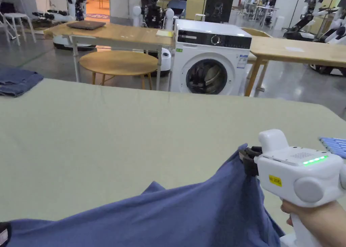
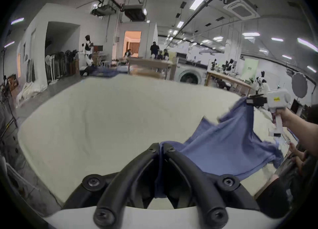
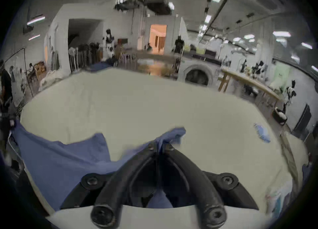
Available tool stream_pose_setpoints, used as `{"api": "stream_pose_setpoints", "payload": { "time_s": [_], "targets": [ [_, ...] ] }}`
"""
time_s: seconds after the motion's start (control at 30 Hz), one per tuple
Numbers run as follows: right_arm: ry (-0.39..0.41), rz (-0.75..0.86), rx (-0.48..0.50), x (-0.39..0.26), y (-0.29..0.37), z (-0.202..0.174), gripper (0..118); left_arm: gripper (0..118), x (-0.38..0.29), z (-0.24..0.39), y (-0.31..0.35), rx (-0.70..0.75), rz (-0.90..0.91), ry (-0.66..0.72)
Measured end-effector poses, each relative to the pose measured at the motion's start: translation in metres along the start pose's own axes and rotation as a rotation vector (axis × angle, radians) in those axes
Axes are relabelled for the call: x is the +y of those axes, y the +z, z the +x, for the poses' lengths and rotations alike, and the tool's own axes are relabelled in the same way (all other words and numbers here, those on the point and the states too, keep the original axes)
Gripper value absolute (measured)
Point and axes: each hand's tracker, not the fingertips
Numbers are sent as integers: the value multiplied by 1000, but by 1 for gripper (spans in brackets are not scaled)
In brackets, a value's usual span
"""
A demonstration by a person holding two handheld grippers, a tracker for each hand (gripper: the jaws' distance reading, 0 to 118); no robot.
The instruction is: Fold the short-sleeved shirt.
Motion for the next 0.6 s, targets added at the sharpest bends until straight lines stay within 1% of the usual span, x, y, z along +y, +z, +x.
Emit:
{"api": "stream_pose_setpoints", "payload": {
  "time_s": [0.03,0.1,0.2,0.33,0.47,0.57,0.6],
  "targets": [
    [2,42,-31,13,22,7,2,0,17,3,0,-9,31,-19],
    [-23,119,-62,46,71,25,2,0,61,11,3,-8,108,-58],
    [-56,232,-106,90,136,46,2,0,130,34,12,-26,218,-77],
    [-25,349,-183,141,199,63,2,0,210,59,16,-40,280,-111],
    [-50,422,-218,184,225,71,2,0,271,82,12,-4,341,-164],
    [-42,477,-259,213,223,75,2,0,311,94,1,19,366,-184],
    [-51,484,-264,224,218,78,2,0,327,100,-6,28,369,-194]
  ]
}}
